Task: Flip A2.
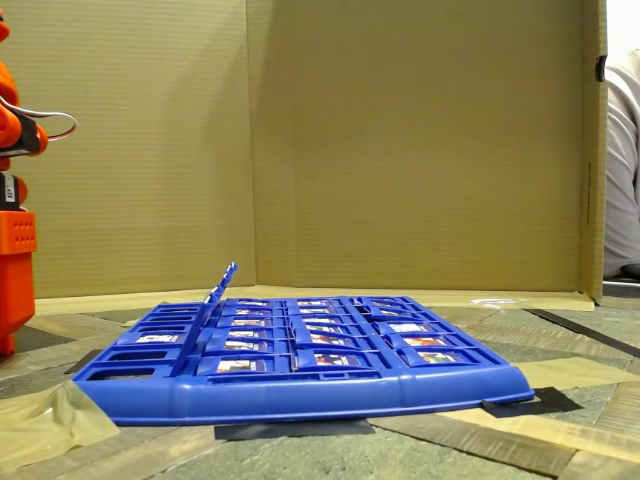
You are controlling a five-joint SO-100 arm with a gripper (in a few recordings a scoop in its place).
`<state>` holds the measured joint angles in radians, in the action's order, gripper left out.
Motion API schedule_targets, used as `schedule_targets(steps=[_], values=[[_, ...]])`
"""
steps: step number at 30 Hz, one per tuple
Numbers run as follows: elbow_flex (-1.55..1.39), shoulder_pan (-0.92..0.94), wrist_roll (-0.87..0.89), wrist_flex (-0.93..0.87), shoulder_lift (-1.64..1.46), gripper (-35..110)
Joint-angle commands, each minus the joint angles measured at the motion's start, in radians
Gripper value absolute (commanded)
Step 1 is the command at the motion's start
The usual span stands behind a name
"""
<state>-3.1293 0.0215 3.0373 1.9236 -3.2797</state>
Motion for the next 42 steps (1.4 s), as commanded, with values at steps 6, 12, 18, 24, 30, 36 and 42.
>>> schedule_targets(steps=[6,12,18,24,30,36,42], values=[[-0.003,0.005,-0.023,0.003,-0.003,0],[-0.003,0.003,-0.005,-0.044,-0.003,0],[0.025,0.005,-0.005,-0.275,0.0,0],[0.137,0.0,-0.018,-0.509,0.08,0],[0.339,0.009,-0.051,-0.831,0.238,0],[0.522,0.029,-0.072,-1.111,0.433,0],[0.632,0.057,-0.071,-1.465,0.565,0]])
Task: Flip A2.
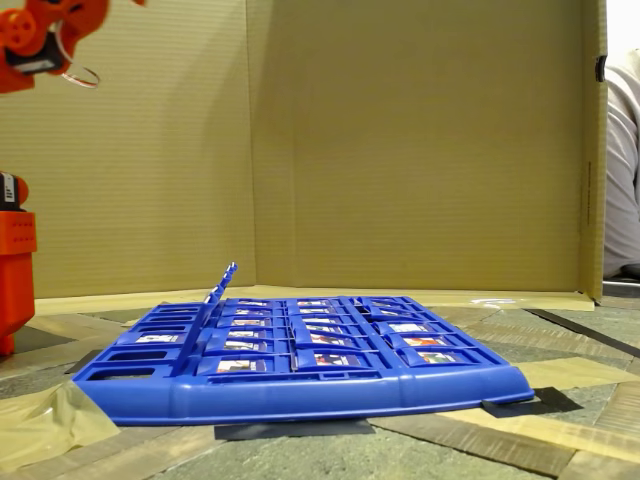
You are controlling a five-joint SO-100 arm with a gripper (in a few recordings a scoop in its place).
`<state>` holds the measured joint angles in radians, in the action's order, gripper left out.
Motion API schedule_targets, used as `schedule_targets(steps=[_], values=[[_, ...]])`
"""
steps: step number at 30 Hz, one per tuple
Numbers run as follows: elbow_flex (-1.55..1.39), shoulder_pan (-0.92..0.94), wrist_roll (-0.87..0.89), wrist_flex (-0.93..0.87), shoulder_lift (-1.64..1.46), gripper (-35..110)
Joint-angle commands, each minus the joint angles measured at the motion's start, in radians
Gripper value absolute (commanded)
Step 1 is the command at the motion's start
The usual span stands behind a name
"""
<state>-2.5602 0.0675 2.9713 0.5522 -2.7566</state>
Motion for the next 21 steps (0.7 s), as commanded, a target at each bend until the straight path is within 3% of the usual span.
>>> schedule_targets(steps=[1,10,16,21], values=[[0.075,0.018,-0.005,-0.153,0.06,0],[0.235,0.049,-0.006,-0.684,0.236,0],[0.33,0.048,0.009,-0.896,0.376,0],[0.353,0.032,0.017,-0.959,0.472,0]])
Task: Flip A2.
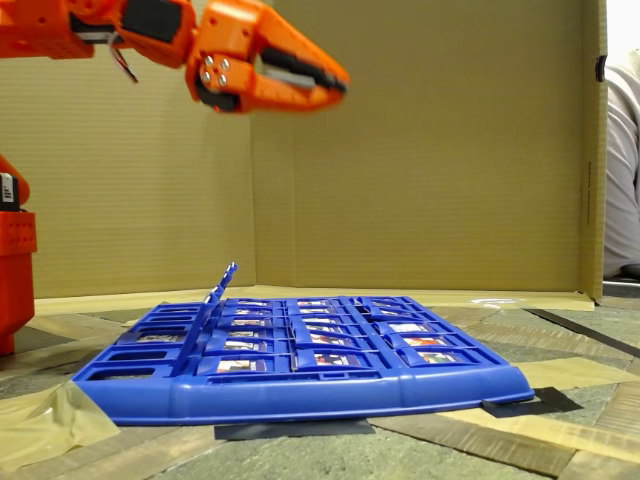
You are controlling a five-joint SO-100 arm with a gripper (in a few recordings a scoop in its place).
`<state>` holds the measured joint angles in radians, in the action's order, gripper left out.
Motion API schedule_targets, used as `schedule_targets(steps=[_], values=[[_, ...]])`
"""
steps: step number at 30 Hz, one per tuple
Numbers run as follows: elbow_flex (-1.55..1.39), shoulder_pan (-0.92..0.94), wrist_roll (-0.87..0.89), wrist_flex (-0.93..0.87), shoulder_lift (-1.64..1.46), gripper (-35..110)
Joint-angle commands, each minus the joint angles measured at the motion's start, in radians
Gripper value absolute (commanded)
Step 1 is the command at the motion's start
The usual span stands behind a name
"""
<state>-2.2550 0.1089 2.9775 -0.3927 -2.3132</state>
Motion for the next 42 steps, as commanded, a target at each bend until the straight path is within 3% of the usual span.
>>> schedule_targets(steps=[1,16,29,42], values=[[0.048,-0.012,0.011,-0.02,0.046,0],[0.08,-0.115,0.0,-0.383,0.179,0],[0.08,-0.121,-0.008,-0.423,0.302,0],[0.087,-0.112,-0.021,-0.618,0.353,0]])
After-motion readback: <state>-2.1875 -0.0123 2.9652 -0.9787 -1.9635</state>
